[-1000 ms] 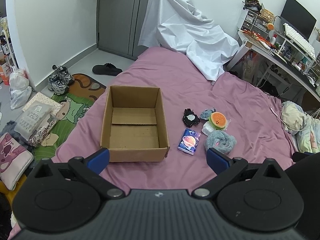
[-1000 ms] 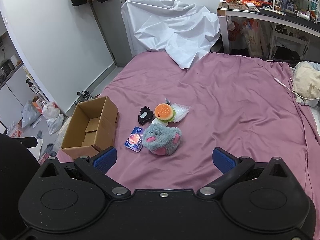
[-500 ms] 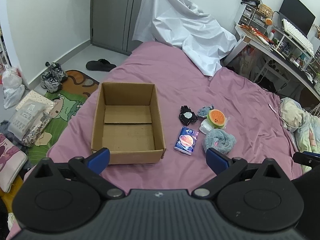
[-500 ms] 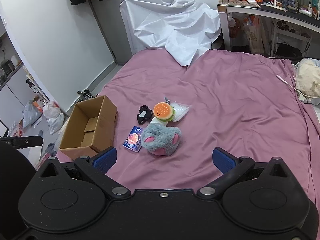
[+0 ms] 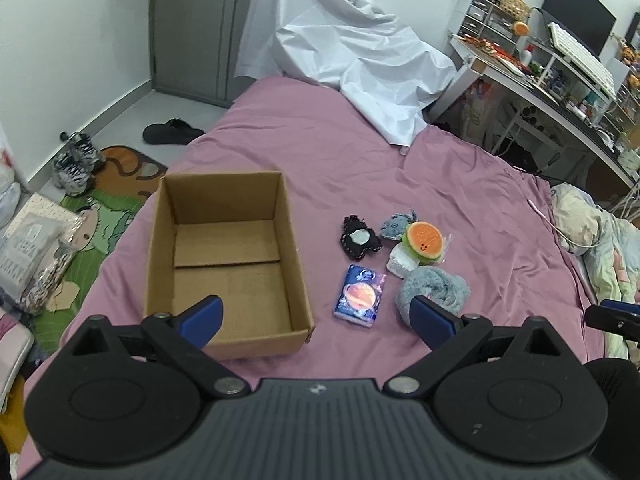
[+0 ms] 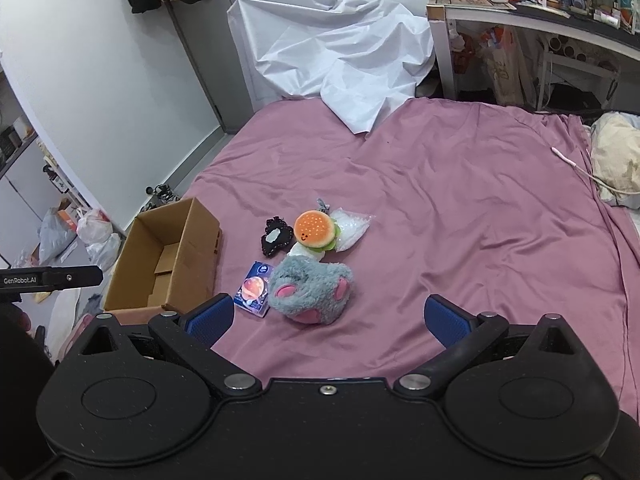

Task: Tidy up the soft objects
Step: 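Reach both tools toward the grey plush mouse and close both grippers on it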

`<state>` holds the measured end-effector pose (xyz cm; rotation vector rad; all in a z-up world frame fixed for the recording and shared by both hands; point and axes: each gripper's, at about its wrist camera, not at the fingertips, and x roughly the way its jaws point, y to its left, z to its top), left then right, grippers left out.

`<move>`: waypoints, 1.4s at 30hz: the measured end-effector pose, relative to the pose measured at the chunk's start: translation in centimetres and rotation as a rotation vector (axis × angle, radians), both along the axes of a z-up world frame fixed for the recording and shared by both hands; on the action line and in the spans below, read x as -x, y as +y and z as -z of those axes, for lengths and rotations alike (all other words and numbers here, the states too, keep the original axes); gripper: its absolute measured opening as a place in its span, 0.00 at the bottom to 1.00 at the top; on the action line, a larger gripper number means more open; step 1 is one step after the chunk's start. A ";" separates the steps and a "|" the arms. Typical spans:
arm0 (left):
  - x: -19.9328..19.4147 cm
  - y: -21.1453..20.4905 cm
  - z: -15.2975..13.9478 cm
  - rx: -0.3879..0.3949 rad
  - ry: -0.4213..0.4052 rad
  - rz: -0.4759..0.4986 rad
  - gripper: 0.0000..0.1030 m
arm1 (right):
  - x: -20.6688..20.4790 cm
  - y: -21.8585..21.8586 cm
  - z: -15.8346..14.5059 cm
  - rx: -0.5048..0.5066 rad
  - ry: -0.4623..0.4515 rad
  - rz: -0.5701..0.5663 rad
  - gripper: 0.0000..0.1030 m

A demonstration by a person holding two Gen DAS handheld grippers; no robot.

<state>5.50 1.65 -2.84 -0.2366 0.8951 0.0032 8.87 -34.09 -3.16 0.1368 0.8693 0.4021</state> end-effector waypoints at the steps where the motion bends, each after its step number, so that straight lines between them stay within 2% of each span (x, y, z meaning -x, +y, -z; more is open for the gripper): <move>1: -0.3 -0.1 0.1 0.005 -0.006 0.009 0.97 | -0.2 0.0 0.2 -0.003 0.004 0.004 0.98; 5: -1.5 -0.4 0.8 0.018 -0.011 0.036 0.95 | -1.0 0.0 1.0 -0.020 0.025 0.020 0.94; 8: -2.5 -0.6 1.5 0.033 0.003 0.065 0.90 | -1.6 0.1 1.7 -0.021 0.038 0.034 0.89; 13: -4.4 -1.6 2.8 0.053 0.035 0.160 0.85 | -2.7 0.4 3.0 -0.035 0.079 0.058 0.82; 22: -7.7 -4.3 4.8 0.026 0.053 0.320 0.84 | -4.4 0.5 5.3 -0.066 0.147 0.115 0.71; 24: -8.7 -4.7 5.6 0.036 0.071 0.335 0.80 | -4.8 0.5 5.7 -0.074 0.156 0.124 0.69; 29: -10.7 -5.9 7.3 0.004 0.073 0.360 0.76 | -5.8 0.8 6.5 -0.090 0.173 0.138 0.69; 32: -11.8 -6.3 8.2 0.036 0.093 0.360 0.70 | -6.3 1.0 7.3 -0.096 0.194 0.142 0.65; 42: -14.2 -8.6 10.6 0.057 0.151 0.410 0.60 | -8.3 1.2 9.4 -0.149 0.263 0.173 0.57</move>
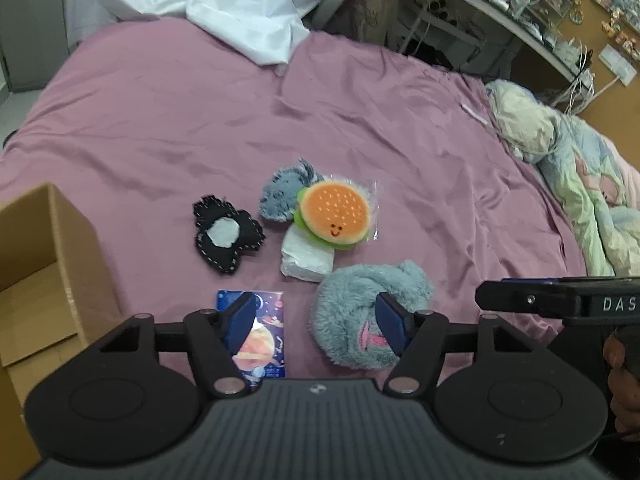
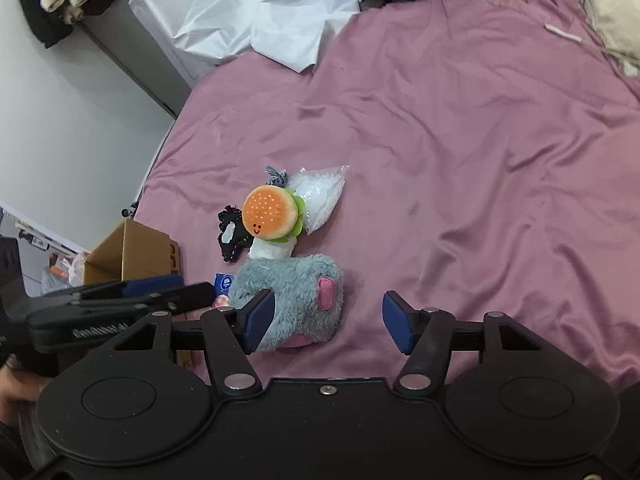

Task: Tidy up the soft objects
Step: 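Reach both tools toward the grey plush mouse and close both grippers on it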

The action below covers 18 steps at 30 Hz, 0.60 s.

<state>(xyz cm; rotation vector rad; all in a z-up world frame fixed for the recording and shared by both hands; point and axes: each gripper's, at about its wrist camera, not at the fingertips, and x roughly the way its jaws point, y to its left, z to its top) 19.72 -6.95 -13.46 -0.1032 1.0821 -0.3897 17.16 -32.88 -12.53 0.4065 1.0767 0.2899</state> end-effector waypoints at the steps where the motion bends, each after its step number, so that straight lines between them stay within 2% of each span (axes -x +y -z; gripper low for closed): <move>1: -0.1 -0.2 0.3 -0.003 0.010 0.005 0.57 | -0.2 0.0 0.2 -0.007 0.007 0.004 0.57; 7: -1.3 -0.7 2.1 0.008 0.066 0.025 0.47 | -1.1 0.4 1.8 -0.036 0.054 0.014 0.50; 10: -1.6 -0.8 2.6 0.018 0.081 0.031 0.46 | -1.4 0.8 2.5 -0.052 0.078 0.014 0.44; 14: -1.9 -0.8 2.9 0.042 0.088 0.032 0.46 | -1.7 1.3 3.4 -0.058 0.105 0.013 0.41; 18: -2.0 -0.9 3.0 0.080 0.098 0.054 0.42 | -2.0 1.7 3.8 -0.095 0.124 0.010 0.40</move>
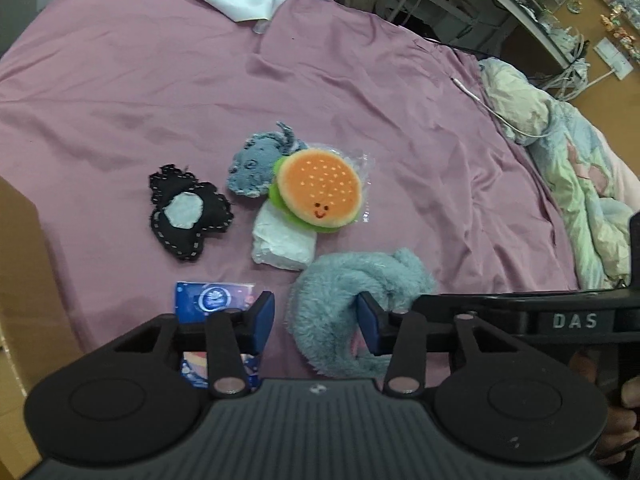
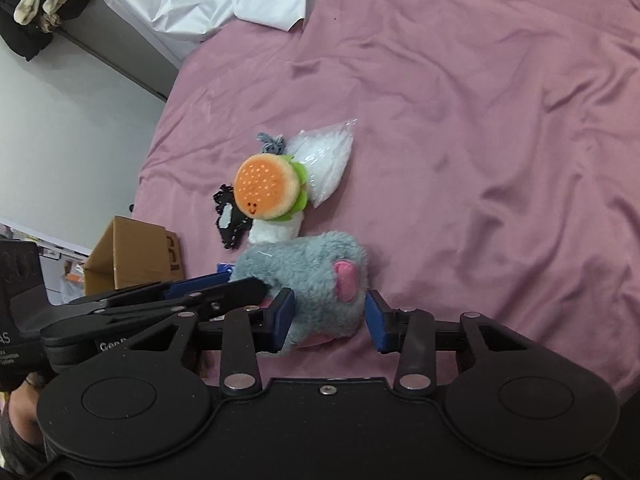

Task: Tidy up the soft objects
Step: 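Reach both tools toward the grey plush mouse and close both grippers on it, then carry the plush mouse with both grippers over the cardboard box and lower it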

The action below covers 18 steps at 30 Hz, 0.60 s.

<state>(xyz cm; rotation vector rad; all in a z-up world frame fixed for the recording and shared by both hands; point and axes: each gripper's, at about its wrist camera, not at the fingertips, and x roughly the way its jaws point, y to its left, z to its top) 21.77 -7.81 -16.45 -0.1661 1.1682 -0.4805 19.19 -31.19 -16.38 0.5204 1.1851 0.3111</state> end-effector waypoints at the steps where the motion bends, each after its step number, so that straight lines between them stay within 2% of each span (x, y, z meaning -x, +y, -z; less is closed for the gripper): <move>1: 0.0 0.0 0.1 0.013 0.007 0.006 0.41 | -0.1 0.2 0.1 -0.003 0.002 0.000 0.40; 4: -0.1 -0.4 0.8 0.024 0.026 0.022 0.34 | -0.3 0.4 0.6 -0.034 0.011 0.012 0.36; 11: -0.1 -0.1 1.5 0.052 0.030 -0.015 0.28 | -0.8 0.4 2.3 -0.063 0.043 0.091 0.35; 18: 0.5 0.1 -0.8 0.064 -0.026 -0.018 0.27 | -0.2 0.4 0.3 -0.046 -0.012 0.069 0.30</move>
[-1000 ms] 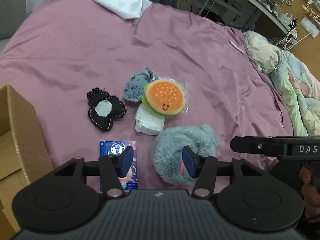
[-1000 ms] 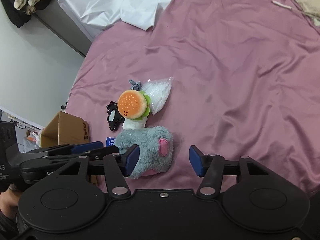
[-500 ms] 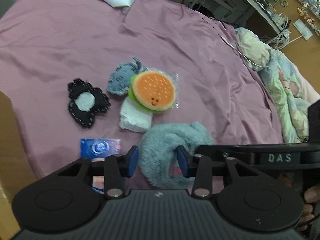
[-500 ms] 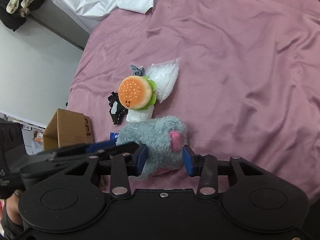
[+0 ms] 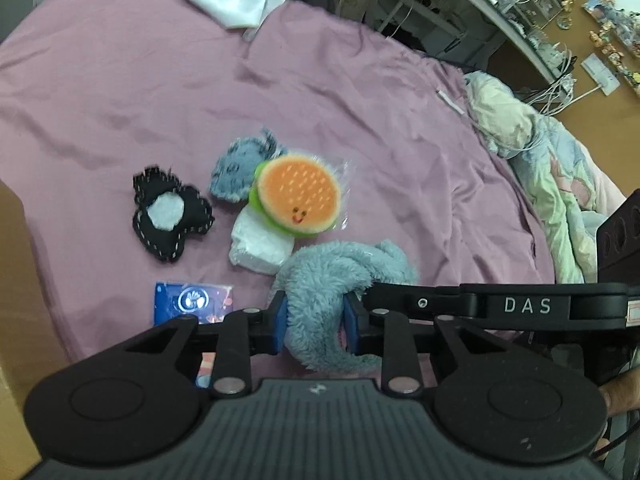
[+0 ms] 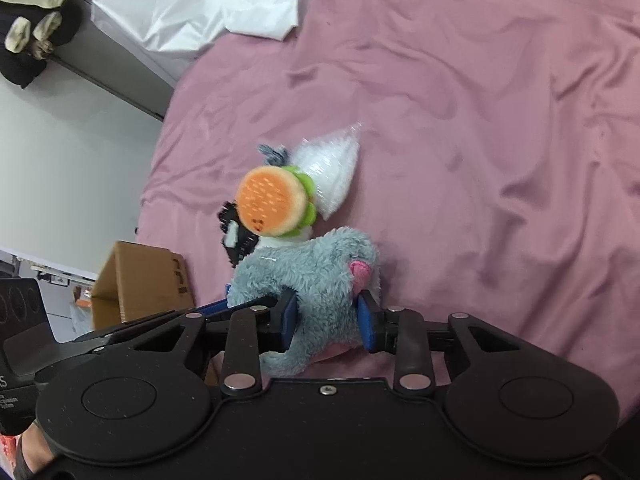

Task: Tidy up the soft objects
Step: 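Carry the plush mouse with both grippers over the cardboard box and lower it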

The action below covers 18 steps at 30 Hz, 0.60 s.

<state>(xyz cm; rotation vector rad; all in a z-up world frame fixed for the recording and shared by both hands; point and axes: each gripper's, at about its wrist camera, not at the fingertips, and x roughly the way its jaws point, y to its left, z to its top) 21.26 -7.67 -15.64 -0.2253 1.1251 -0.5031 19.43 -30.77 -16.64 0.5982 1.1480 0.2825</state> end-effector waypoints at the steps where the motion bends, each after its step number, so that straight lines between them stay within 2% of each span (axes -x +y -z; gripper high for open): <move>1: 0.1 0.1 -0.3 0.002 -0.010 -0.001 0.27 | 0.1 -0.1 -0.4 -0.005 -0.008 0.001 0.30; 13: 1.8 2.2 -5.7 -0.005 -0.115 -0.041 0.27 | 0.7 1.9 -5.3 -0.021 -0.117 -0.029 0.30; 18: 2.9 3.5 -7.3 -0.003 -0.143 -0.068 0.27 | 1.2 3.3 -7.1 0.003 -0.171 -0.074 0.30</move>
